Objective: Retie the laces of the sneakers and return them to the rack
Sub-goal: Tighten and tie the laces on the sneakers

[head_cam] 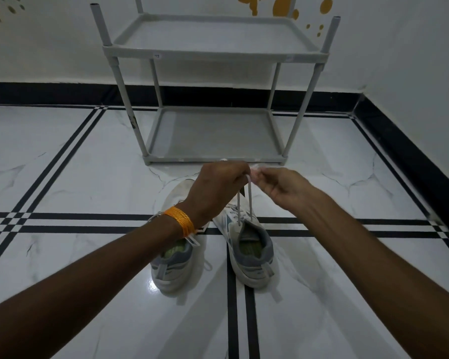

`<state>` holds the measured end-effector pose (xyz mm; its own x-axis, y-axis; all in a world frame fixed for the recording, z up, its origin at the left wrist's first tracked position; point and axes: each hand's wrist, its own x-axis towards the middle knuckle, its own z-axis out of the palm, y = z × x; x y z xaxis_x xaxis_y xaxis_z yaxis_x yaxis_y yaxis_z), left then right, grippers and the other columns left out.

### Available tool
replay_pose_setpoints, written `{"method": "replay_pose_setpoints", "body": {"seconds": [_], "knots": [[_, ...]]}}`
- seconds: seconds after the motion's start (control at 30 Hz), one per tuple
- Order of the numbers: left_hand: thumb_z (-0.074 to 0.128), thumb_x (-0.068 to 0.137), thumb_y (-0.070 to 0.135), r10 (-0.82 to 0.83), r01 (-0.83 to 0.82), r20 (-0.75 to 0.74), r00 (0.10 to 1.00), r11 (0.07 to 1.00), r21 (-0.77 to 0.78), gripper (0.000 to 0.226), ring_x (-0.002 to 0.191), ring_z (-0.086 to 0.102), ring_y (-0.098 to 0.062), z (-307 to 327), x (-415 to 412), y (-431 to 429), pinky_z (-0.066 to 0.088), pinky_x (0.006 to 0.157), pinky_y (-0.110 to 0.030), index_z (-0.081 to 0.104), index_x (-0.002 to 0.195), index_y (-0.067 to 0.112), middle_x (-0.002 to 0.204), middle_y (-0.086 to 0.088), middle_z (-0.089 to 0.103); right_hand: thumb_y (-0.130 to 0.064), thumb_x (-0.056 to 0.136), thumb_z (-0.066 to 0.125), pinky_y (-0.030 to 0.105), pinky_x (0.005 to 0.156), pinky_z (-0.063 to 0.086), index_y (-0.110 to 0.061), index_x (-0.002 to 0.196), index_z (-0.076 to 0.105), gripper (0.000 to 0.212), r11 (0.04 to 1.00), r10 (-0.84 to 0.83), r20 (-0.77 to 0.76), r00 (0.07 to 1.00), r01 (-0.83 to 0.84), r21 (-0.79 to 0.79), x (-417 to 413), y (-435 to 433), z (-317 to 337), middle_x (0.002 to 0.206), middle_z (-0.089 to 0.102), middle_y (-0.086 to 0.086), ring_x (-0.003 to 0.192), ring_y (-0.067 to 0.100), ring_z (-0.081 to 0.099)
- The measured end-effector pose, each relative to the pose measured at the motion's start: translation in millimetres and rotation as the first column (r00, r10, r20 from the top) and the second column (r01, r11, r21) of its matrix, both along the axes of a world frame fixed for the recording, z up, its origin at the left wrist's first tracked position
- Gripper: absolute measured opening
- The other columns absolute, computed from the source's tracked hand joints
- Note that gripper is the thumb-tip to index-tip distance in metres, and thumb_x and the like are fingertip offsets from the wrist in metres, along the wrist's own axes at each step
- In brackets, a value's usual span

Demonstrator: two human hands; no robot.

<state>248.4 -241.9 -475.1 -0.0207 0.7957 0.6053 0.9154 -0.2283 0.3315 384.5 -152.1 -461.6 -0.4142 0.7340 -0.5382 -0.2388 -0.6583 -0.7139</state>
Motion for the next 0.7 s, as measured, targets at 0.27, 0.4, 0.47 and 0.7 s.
{"method": "replay_pose_setpoints", "body": {"seconds": [0.27, 0.4, 0.47, 0.7], "knots": [[0.062, 0.087, 0.020, 0.434, 0.343, 0.687, 0.583, 0.635, -0.692, 0.016, 0.048, 0.054, -0.007, 33.4, -4.3, 10.4, 0.037, 0.046, -0.018, 0.070, 0.084, 0.007, 0.057, 0.003, 0.068, -0.016, 0.089, 0.061, 0.033, 0.083, 0.056, -0.016, 0.111, 0.061, 0.022, 0.726, -0.123, 0.639, 0.759, -0.371, 0.580, 11.9, -23.0, 5.6, 0.107, 0.065, 0.003, 0.094, 0.018, 0.064], [0.056, 0.088, 0.019, 0.450, 0.401, 0.772, 0.448, 0.670, -0.624, 0.012, 0.049, 0.048, -0.010, 30.5, -4.8, 12.5, 0.035, 0.044, -0.019, 0.062, 0.083, 0.009, 0.056, 0.000, 0.060, -0.028, 0.086, 0.065, 0.031, 0.067, 0.058, -0.016, 0.091, 0.066, 0.014, 0.607, 0.006, 0.631, 0.776, -0.504, 0.614, 18.3, -46.3, 25.0, 0.083, 0.073, 0.003, 0.078, 0.017, 0.071], [0.057, 0.088, 0.020, 0.426, 0.410, 0.796, 0.431, 0.694, -0.593, 0.014, 0.052, 0.047, -0.010, 27.0, -5.2, 12.6, 0.037, 0.047, -0.020, 0.063, 0.083, 0.007, 0.055, 0.001, 0.055, -0.033, 0.080, 0.073, 0.028, 0.060, 0.057, -0.019, 0.096, 0.060, 0.025, 0.595, 0.100, 0.672, 0.734, -0.585, 0.551, 19.7, -50.4, 24.3, 0.081, 0.075, 0.002, 0.075, 0.015, 0.072], [0.059, 0.090, 0.037, 0.264, 0.266, 0.699, 0.665, 0.790, -0.552, 0.035, 0.063, 0.060, -0.011, 18.9, -13.5, 5.5, 0.047, 0.055, -0.020, 0.077, 0.081, 0.008, 0.073, -0.007, 0.076, -0.021, 0.088, 0.066, 0.025, 0.058, 0.043, -0.012, 0.082, 0.069, 0.011, 0.614, 0.053, 0.687, 0.725, -0.566, 0.550, 27.5, -33.2, 24.6, 0.072, 0.073, 0.003, 0.057, 0.009, 0.055]]}}
